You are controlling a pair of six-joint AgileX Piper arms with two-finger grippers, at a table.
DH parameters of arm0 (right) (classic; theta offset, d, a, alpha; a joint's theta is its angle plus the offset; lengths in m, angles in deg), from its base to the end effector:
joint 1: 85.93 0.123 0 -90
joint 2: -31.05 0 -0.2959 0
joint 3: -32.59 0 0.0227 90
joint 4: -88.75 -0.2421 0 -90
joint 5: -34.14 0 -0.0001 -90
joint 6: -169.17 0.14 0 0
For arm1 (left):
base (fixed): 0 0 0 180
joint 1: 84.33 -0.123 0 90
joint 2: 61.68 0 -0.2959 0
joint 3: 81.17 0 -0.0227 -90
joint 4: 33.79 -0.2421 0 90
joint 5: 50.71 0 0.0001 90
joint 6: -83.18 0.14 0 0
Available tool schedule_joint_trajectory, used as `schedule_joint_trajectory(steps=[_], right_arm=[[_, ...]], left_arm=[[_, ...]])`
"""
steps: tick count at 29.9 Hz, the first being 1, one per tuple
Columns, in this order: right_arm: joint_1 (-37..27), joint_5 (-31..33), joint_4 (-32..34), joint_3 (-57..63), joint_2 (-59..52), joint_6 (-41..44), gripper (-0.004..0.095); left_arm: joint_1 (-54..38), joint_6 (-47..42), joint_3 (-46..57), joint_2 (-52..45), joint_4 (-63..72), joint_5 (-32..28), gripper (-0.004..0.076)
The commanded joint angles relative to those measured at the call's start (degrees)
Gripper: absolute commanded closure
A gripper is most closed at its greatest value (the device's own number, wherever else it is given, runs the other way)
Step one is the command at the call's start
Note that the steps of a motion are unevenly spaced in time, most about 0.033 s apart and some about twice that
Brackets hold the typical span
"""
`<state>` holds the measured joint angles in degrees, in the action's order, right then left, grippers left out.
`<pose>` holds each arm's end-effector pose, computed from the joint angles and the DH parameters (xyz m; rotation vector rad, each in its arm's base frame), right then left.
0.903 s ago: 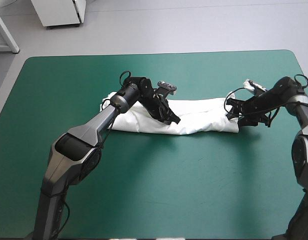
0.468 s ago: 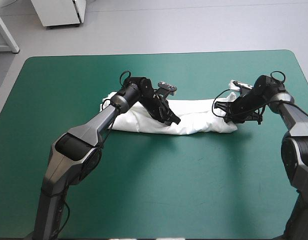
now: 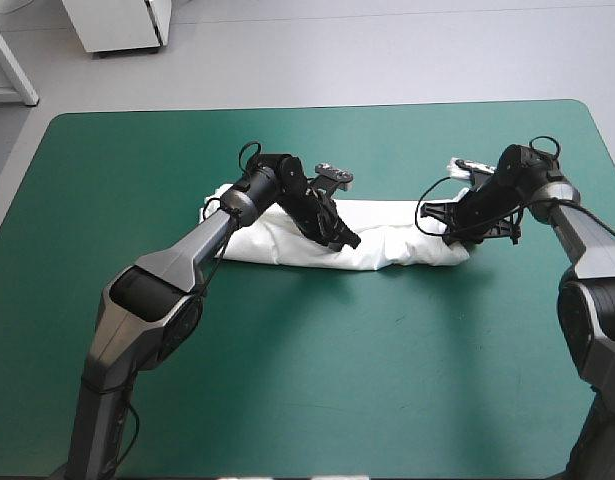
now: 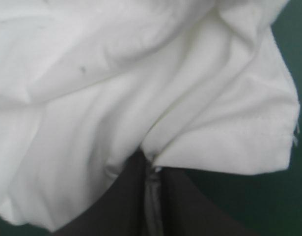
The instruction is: Fold the cloth
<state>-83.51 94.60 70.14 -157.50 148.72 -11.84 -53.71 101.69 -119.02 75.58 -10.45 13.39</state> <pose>0.4039 0.0560 0.2027 0.1041 2.9041 0.4416 0.4059 -0.2982 0.1825 1.0147 2.6514 -0.6036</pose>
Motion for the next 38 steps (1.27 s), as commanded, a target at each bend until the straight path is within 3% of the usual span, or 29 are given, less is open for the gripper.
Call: schedule_joint_trajectory(steps=[1,7,12,24,38], right_arm=[[0.19,0.6,-3.21,-3.54,-6.22,-0.61,0.0927],[0.23,1.04,-4.65,-6.17,-9.39,-0.76,0.0927],[0.75,2.12,-13.46,-6.57,-11.34,-6.07,0.0927],[6.62,2.04,-15.23,-14.76,-13.12,-6.71,0.0927],[7.22,2.58,-17.48,-17.9,-13.12,-6.98,0.0927]], left_arm=[[0.42,-0.2,-0.86,-2.39,1.04,1.49,0.0733],[0.42,-0.2,-0.86,-2.39,1.04,1.49,0.0733],[0.42,-0.2,-0.86,-2.39,1.04,1.49,0.0733],[0.42,-0.2,-0.86,-2.39,1.04,1.49,0.0733],[-0.32,-2.46,-0.93,-4.95,-2.42,2.27,0.0733]])
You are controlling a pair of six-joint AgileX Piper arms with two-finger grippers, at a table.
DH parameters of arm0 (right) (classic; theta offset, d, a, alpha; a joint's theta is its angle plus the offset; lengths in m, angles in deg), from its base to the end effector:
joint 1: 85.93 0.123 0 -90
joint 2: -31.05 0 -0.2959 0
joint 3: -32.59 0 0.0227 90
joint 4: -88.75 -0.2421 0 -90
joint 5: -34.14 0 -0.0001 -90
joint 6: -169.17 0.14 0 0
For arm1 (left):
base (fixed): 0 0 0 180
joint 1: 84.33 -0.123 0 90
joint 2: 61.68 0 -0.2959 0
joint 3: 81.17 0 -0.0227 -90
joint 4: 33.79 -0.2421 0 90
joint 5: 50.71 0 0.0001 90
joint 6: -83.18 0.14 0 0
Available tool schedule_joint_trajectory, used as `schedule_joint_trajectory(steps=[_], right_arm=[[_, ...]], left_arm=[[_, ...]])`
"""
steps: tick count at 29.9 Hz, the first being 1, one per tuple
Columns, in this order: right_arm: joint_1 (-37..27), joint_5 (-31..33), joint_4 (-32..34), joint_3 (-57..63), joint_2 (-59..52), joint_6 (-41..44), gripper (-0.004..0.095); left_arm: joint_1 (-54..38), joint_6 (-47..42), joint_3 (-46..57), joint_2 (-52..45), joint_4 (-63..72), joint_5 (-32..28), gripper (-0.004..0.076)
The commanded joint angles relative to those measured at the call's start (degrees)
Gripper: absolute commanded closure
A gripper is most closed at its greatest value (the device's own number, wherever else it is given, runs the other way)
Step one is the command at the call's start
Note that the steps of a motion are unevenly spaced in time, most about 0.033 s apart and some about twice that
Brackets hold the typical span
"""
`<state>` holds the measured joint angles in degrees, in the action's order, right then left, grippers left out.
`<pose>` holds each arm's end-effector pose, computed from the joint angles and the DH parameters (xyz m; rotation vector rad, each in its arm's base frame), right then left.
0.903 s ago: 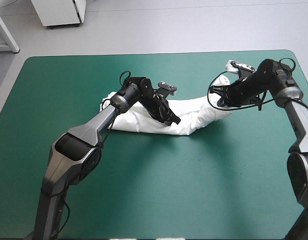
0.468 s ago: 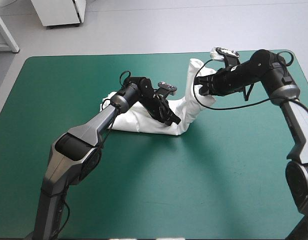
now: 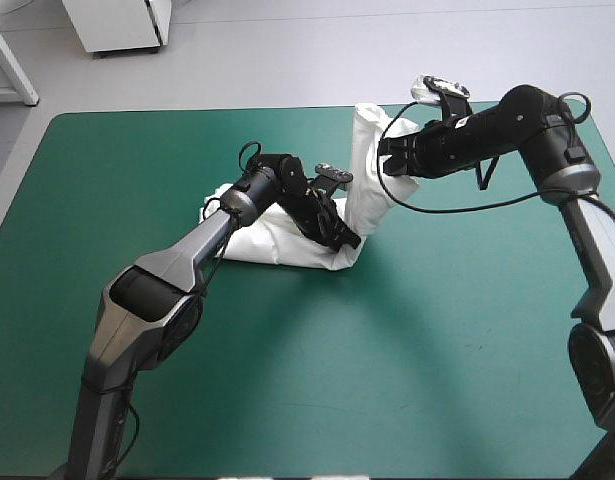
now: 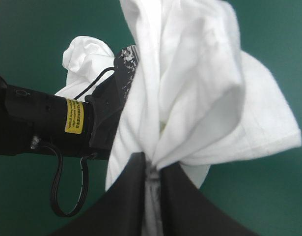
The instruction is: Fold the cloth
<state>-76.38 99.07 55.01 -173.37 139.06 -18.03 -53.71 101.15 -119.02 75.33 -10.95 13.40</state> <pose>0.3841 0.1361 0.3641 -0.2455 2.4682 0.7898 0.4061 -0.2972 0.1843 1.0066 2.6531 -0.5940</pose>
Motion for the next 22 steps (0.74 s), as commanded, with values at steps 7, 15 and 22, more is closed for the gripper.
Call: schedule_joint_trajectory(steps=[7,15,22], right_arm=[[0.1,-1.88,-2.36,-2.03,-3.45,-1.34,0.0927],[1.78,-2.81,-2.61,-2.03,-2.97,-3.49,0.0927],[7.31,-5.37,-3.17,-2.03,-0.36,-4.51,0.0927]], left_arm=[[-6.45,-4.38,-0.4,-16.36,-8.58,4.0,0.0733],[-12.36,-4.69,9.46,-33.36,-13.1,9.69,0.0733],[-12.36,-9.15,31.91,-54.47,-13.96,8.61,0.0733]])
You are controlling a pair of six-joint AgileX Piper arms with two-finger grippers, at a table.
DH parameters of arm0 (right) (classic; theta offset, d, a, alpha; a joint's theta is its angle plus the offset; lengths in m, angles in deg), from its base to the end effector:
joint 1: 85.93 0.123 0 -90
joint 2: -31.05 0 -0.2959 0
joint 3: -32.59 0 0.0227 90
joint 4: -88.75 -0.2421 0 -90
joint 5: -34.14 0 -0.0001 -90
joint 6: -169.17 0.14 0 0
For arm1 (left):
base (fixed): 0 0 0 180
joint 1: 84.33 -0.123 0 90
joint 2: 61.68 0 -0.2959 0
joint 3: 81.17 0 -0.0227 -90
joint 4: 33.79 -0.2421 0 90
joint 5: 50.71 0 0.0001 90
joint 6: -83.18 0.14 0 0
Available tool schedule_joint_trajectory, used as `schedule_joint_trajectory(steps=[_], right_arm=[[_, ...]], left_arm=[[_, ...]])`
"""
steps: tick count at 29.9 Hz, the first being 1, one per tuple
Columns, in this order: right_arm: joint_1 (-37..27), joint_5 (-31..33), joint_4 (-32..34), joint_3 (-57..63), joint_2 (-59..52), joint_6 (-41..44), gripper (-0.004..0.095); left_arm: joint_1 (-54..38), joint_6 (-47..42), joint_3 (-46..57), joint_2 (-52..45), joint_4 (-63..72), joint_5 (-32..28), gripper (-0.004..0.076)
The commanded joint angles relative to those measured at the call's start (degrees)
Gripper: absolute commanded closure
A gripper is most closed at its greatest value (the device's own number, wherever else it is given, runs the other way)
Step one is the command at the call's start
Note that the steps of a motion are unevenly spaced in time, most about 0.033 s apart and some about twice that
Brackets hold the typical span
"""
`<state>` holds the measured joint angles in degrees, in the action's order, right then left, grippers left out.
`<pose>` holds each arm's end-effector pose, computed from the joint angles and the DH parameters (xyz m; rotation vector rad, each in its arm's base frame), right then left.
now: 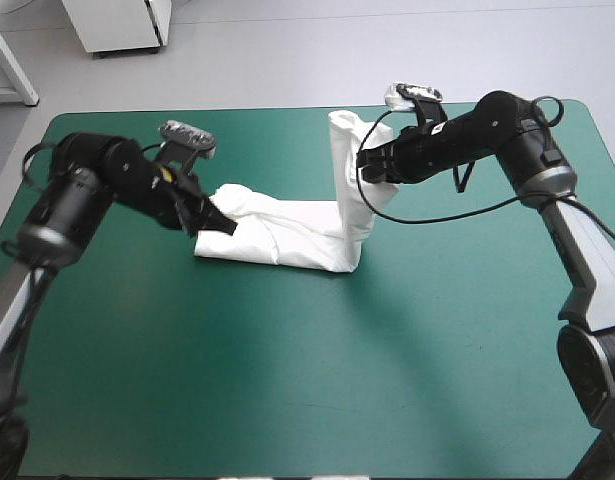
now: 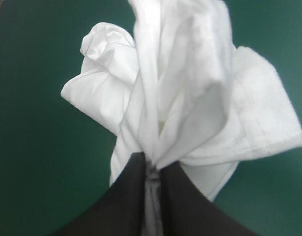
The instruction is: Fold the cloth
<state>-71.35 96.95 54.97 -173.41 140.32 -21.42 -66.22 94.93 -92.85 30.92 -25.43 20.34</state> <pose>0.3803 0.1705 0.3579 -0.4019 2.4388 0.7966 0.2928 -0.1160 0.3570 0.6667 2.5672 -0.2355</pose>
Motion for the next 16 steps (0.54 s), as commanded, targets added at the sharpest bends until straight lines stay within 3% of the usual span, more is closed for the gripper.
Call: schedule_joint_trajectory(steps=[1,7,12,16], right_arm=[[3.43,-3.84,-3.38,-1.99,-1.23,-1.21,0.0927],[10.14,-10.62,-4.02,-2.08,1.8,-2.23,0.0927],[14.09,-14.05,-5.29,-3.35,6.45,-2.23,0.0927],[16.33,-16.82,-5.41,-6.18,11.51,-2.23,0.0927]], left_arm=[[0.15,-4.28,9.21,-14.23,0.42,1.07,0.0733],[0.15,-11.07,20.13,-31.85,1.24,-3.61,0.0733],[0.15,-14.47,24.8,-41.3,0.8,-2.09,0.0733],[0.15,-14.84,25.71,-43.03,3.62,0.8,0.0733]])
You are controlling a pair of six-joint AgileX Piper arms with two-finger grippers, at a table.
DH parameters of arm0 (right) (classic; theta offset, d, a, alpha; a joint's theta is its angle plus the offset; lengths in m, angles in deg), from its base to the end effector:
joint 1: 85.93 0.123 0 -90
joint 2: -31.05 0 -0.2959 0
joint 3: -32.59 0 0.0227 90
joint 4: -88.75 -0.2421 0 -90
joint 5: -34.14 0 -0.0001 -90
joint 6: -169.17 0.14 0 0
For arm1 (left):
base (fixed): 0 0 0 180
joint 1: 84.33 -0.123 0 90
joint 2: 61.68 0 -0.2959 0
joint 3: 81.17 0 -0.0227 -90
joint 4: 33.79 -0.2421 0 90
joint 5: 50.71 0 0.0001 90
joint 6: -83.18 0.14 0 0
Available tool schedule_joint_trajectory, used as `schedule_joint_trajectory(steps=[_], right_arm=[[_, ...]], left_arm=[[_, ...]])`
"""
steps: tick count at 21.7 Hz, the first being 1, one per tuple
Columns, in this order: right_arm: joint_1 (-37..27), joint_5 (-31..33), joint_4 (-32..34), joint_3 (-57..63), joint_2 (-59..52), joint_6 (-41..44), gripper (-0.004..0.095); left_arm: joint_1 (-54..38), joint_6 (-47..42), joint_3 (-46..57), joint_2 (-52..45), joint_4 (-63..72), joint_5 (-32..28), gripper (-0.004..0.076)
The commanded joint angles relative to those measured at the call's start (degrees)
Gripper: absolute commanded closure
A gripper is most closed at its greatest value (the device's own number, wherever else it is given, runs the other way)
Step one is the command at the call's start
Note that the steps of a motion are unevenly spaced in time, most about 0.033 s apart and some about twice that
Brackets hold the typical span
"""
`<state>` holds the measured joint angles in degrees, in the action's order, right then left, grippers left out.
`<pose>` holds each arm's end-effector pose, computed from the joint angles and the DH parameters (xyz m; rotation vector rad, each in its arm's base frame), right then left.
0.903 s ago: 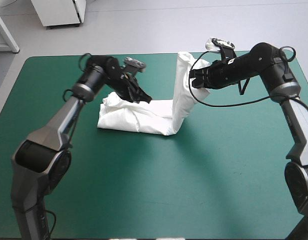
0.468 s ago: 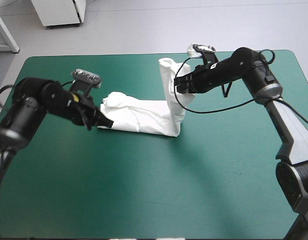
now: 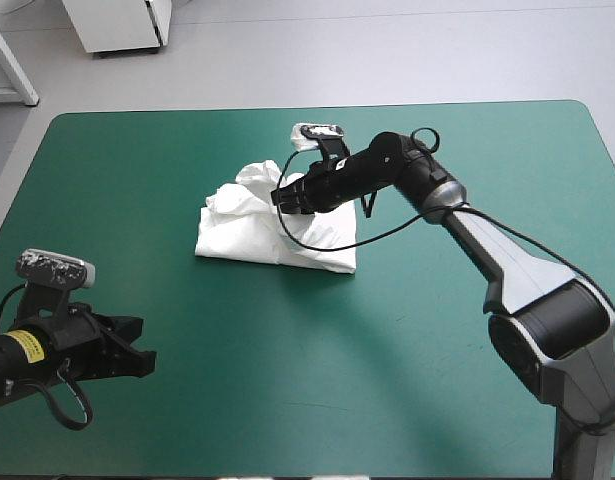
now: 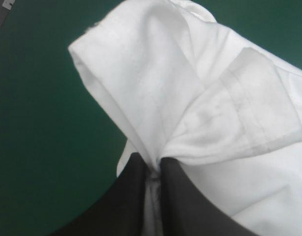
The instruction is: Fold the cloth
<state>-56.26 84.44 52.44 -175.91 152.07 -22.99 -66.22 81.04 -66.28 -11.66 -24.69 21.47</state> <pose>0.3862 0.2935 0.2979 -0.5884 2.3933 0.9053 0.1018 -0.0555 0.3719 0.3476 2.3838 -0.3688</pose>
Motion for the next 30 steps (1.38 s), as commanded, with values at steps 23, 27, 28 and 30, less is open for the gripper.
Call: schedule_joint_trajectory(steps=[23,27,28,30], right_arm=[[4.95,19.47,6.02,-37.03,14.17,9.13,0.0437],[3.83,19.47,9.84,-37.59,12.11,11.86,0.0437],[3.82,19.58,11.11,-37.49,11.64,12.16,0.0437],[3.18,19.58,15.47,-35.71,9.15,12.8,0.0437]], left_arm=[[0.26,-0.34,-0.86,0.58,9.76,-2.01,0.0733],[0.26,-0.34,-0.86,0.58,9.76,-2.01,0.0733],[0.26,-0.34,-0.86,0.58,9.87,-2.01,0.0733],[0.26,-0.34,-0.86,0.58,9.98,-2.01,0.0733]])
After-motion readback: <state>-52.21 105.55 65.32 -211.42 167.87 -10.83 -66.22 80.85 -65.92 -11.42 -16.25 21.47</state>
